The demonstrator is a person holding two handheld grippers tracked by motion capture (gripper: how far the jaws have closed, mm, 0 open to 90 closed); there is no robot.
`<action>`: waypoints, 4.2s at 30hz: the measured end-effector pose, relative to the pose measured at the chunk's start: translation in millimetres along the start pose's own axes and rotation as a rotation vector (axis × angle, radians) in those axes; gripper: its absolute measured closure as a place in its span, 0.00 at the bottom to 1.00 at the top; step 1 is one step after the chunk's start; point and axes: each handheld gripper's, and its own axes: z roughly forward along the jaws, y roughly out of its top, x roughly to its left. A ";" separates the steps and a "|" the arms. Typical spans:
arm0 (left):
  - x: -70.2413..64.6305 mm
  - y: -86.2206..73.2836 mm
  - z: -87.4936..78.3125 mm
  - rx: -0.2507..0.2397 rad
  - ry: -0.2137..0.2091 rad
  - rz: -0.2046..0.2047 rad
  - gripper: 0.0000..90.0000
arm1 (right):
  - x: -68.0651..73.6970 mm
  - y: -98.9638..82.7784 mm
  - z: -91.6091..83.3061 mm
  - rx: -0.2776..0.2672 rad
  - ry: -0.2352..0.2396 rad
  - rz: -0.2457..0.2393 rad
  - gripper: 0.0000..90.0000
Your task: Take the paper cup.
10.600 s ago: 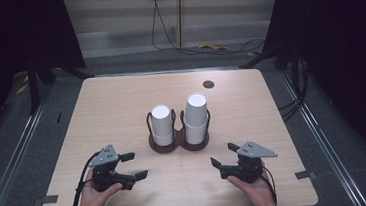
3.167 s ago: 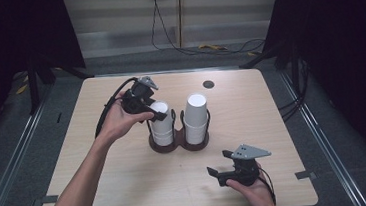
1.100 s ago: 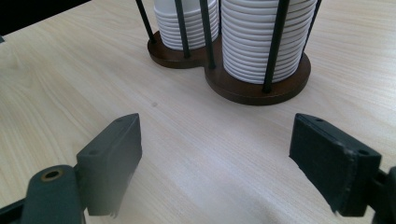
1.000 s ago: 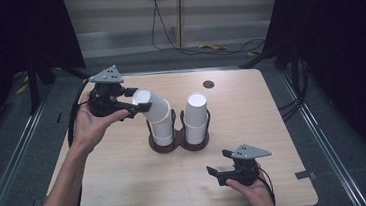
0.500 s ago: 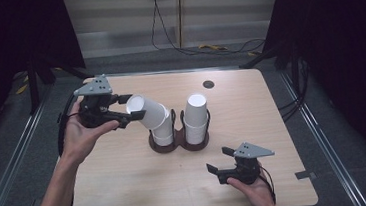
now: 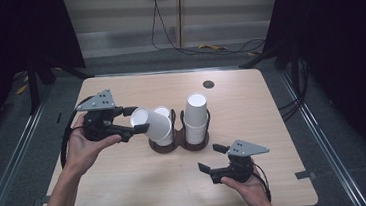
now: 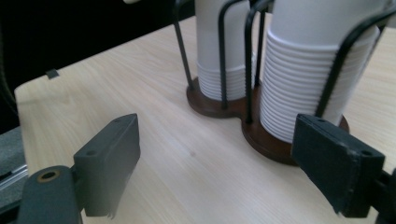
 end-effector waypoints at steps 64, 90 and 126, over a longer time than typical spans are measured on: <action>-40.7 -30.1 53.3 0.065 -0.263 0.014 0.40 | 32.6 22.4 51.9 -0.082 0.268 -0.162 0.21; -38.1 -32.0 57.0 0.085 -0.218 0.050 0.30 | 29.2 23.3 50.3 -0.034 0.258 -0.161 0.28; -26.8 -61.8 43.2 0.091 -0.210 0.008 0.17 | 19.9 20.5 43.8 0.116 0.246 -0.149 0.28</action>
